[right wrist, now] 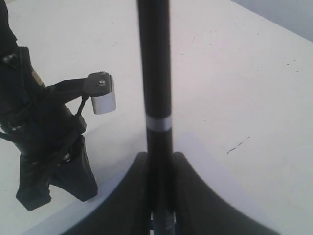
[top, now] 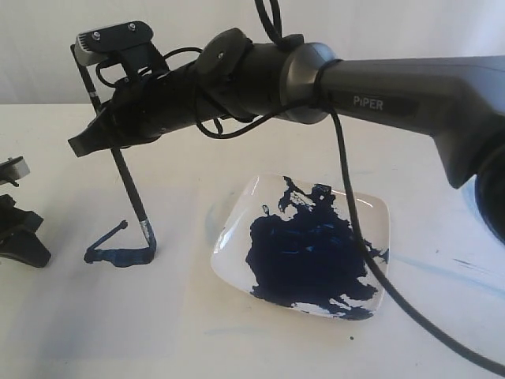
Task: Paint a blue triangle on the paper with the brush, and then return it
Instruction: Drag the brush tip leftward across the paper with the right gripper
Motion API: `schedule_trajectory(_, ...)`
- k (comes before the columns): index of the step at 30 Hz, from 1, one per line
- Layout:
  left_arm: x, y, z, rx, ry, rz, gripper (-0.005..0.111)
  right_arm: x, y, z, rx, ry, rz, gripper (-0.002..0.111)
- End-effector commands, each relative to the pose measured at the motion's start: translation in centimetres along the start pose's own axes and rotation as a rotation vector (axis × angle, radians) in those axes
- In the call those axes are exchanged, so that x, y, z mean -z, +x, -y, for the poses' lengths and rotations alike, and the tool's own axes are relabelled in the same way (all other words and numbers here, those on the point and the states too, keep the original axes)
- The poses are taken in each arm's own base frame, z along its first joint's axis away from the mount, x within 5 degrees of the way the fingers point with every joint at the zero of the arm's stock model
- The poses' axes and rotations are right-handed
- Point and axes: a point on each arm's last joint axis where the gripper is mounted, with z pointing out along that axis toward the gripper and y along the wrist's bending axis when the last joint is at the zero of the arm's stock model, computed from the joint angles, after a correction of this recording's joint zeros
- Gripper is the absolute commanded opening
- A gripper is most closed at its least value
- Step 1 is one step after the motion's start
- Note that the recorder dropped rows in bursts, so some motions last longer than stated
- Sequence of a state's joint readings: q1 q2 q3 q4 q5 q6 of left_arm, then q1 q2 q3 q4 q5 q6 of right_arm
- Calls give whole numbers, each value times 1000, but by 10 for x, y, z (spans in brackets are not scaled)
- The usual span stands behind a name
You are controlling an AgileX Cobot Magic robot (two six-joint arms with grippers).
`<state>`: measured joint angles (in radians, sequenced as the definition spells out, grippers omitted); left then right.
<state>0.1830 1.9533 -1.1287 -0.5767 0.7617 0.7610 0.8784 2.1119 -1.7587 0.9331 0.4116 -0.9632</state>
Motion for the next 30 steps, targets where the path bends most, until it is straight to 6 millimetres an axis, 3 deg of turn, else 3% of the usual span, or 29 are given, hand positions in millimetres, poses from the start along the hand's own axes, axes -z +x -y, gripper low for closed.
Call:
schedule_trajectory(1, 4, 0, 3, -1, 16, -1, 0, 8, -5, 0, 21, 2, 1, 0)
schedule_trajectory(9, 4, 0, 3, -1, 16, -1, 0, 10, -8, 1, 21, 9, 11, 0)
schedule_trajectory(17, 4, 0, 3, -1, 16, -1, 0, 19, -23, 5, 4, 81, 103, 0)
schedule_trajectory(30, 4, 0, 3, 1, 16, -1, 0, 5, -25, -1, -23, 179, 199, 0)
